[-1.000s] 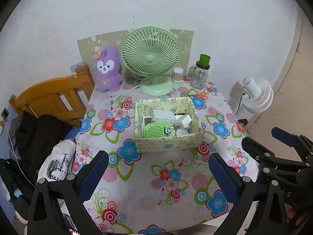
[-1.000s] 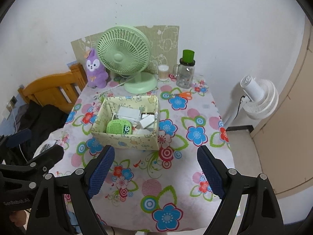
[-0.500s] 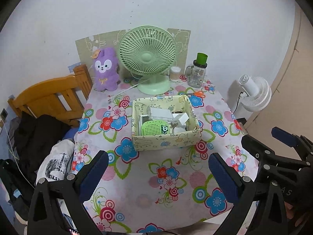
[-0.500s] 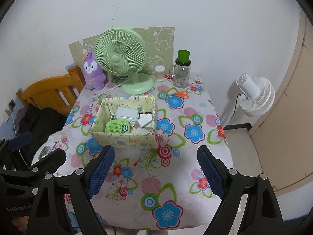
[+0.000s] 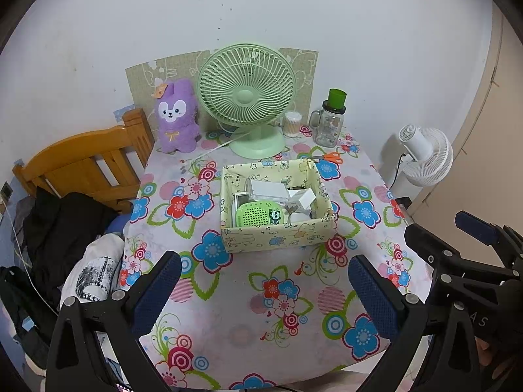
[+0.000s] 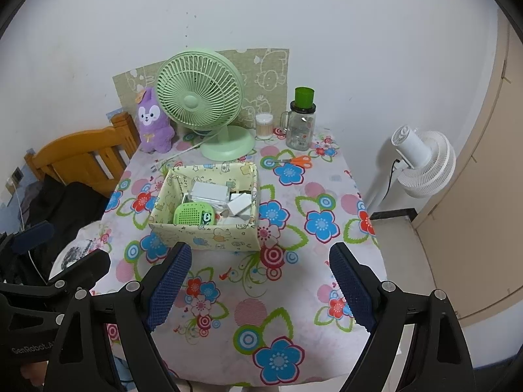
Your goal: Organize rigid objects
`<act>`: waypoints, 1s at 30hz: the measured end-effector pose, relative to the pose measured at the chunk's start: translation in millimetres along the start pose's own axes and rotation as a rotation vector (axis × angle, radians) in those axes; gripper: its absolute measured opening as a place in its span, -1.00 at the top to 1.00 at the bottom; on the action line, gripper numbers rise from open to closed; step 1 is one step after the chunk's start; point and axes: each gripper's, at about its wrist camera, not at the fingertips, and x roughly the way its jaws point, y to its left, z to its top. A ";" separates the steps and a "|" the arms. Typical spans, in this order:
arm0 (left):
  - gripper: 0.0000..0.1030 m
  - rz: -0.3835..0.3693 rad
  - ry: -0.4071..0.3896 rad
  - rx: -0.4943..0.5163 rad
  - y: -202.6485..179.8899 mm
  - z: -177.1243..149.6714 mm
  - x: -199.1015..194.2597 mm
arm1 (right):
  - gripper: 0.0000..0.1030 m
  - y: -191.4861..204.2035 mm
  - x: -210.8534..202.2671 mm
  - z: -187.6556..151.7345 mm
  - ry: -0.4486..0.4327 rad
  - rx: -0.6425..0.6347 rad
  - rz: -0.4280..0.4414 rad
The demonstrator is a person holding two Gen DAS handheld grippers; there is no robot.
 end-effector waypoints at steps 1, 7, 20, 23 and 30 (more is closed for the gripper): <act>-1.00 0.000 0.001 0.002 -0.5 -0.2 -0.1 | -0.72 -0.2 0.1 0.1 0.000 -0.001 0.001; -1.00 0.002 0.000 0.000 0.0 -1.1 -0.6 | -0.72 -1.3 0.6 -0.6 0.008 0.009 0.009; -1.00 0.007 -0.003 0.000 2.5 -3.6 -3.5 | -0.72 0.7 0.5 -1.9 0.003 0.004 0.013; -1.00 0.006 -0.002 -0.001 2.9 -3.4 -3.8 | -0.72 0.8 0.1 -3.1 0.004 0.005 0.013; -1.00 0.006 0.002 -0.001 3.6 -3.0 -3.6 | -0.72 1.2 0.3 -3.4 0.005 0.004 0.011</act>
